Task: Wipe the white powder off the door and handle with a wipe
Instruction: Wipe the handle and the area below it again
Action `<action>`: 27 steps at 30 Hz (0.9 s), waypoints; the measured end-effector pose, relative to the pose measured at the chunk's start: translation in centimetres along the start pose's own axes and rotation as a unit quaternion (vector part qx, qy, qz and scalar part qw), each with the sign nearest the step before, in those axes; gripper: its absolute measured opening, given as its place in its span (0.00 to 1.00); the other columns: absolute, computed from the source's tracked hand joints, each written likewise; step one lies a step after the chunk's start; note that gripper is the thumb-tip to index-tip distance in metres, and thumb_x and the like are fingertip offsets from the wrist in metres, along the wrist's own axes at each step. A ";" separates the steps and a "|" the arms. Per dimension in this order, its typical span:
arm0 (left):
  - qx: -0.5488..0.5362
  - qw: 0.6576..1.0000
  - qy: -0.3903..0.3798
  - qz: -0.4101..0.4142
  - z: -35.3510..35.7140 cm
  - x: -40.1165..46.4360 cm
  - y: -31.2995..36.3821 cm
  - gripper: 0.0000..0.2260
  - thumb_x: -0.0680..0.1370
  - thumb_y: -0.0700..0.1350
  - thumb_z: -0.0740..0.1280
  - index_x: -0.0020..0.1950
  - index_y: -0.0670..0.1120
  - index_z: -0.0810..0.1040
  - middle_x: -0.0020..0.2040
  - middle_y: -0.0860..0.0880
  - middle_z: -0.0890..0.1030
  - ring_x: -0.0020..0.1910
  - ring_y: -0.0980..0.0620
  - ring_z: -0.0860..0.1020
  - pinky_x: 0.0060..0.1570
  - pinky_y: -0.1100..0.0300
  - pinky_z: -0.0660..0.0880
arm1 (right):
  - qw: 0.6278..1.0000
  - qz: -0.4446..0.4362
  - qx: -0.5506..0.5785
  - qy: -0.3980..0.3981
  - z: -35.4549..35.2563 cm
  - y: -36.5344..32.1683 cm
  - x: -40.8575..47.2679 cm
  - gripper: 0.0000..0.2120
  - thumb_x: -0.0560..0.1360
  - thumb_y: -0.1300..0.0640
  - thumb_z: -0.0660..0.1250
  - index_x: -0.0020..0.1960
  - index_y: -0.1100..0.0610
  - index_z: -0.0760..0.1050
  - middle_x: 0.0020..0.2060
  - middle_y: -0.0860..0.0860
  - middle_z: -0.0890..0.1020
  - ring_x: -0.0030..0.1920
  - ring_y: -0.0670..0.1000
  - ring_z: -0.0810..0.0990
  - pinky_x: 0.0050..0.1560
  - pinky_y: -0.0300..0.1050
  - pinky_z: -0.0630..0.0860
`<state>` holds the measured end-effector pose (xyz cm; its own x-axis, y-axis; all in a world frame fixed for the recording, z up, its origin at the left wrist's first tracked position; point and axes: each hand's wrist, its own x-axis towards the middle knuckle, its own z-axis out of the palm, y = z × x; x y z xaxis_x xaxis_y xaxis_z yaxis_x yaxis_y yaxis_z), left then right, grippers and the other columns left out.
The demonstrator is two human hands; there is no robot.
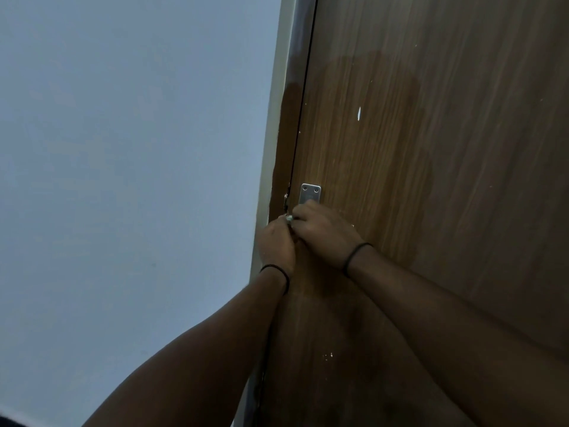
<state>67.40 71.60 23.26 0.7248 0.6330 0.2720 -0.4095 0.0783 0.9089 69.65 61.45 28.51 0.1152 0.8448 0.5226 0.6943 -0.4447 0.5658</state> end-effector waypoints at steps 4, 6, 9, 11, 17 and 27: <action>-0.059 0.997 -0.006 -0.046 -0.8 0.2 0.0 0.13 0.82 0.47 0.58 0.60 0.46 0.79 0.50 0.49 0.84 0.50 0.51 0.83 0.52 0.54 0.80 | 0.999 0.003 -0.036 -0.004 0.3 1.3 -0.8 0.10 0.74 0.61 0.70 0.55 0.59 0.79 0.51 0.56 0.80 0.50 0.53 0.77 0.48 0.46 0.75; -0.086 0.994 -0.008 -0.067 -1.2 0.7 -0.2 0.15 0.81 0.47 0.59 0.64 0.45 0.77 0.51 0.50 0.84 0.49 0.52 0.83 0.50 0.59 0.79 | 1.000 -0.001 -0.026 0.011 0.4 2.8 -3.5 0.11 0.72 0.63 0.72 0.54 0.61 0.79 0.49 0.57 0.80 0.47 0.54 0.78 0.42 0.46 0.77; -0.084 0.994 -0.022 -0.067 -1.3 1.0 -0.7 0.15 0.82 0.48 0.59 0.65 0.44 0.76 0.49 0.52 0.83 0.50 0.52 0.83 0.52 0.57 0.79 | 0.998 0.051 0.018 0.043 0.4 5.0 -8.2 0.09 0.73 0.66 0.68 0.54 0.63 0.78 0.47 0.58 0.80 0.45 0.57 0.79 0.41 0.49 0.79; -0.074 0.995 -0.030 -0.062 -1.2 0.8 -1.1 0.12 0.82 0.49 0.58 0.60 0.48 0.78 0.48 0.53 0.83 0.50 0.52 0.83 0.54 0.55 0.79 | 0.980 0.155 0.064 0.106 0.5 5.3 -10.5 0.08 0.76 0.62 0.63 0.50 0.62 0.80 0.45 0.58 0.80 0.43 0.56 0.80 0.44 0.44 0.76; 0.081 0.997 0.005 -0.003 -1.5 0.0 -2.3 0.08 0.80 0.50 0.61 0.45 0.57 0.79 0.43 0.57 0.83 0.46 0.54 0.82 0.52 0.51 0.80 | 0.515 0.623 0.545 0.221 3.4 -0.2 -7.9 0.11 0.76 0.67 0.67 0.56 0.57 0.77 0.52 0.57 0.82 0.49 0.51 0.82 0.49 0.46 0.81; 0.192 0.972 -0.020 0.134 -2.6 1.7 -1.5 0.09 0.77 0.44 0.69 0.56 0.50 0.84 0.51 0.53 0.85 0.47 0.60 0.80 0.51 0.68 0.75 | 0.334 0.554 0.717 0.260 6.0 -5.7 1.3 0.19 0.74 0.70 0.69 0.63 0.62 0.72 0.54 0.58 0.83 0.55 0.54 0.83 0.57 0.51 0.80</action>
<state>67.80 74.55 21.53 0.6451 0.5595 0.5204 -0.3546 -0.3841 0.8525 70.11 66.82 22.13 0.9854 0.0667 0.1566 0.1003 0.5157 -0.8509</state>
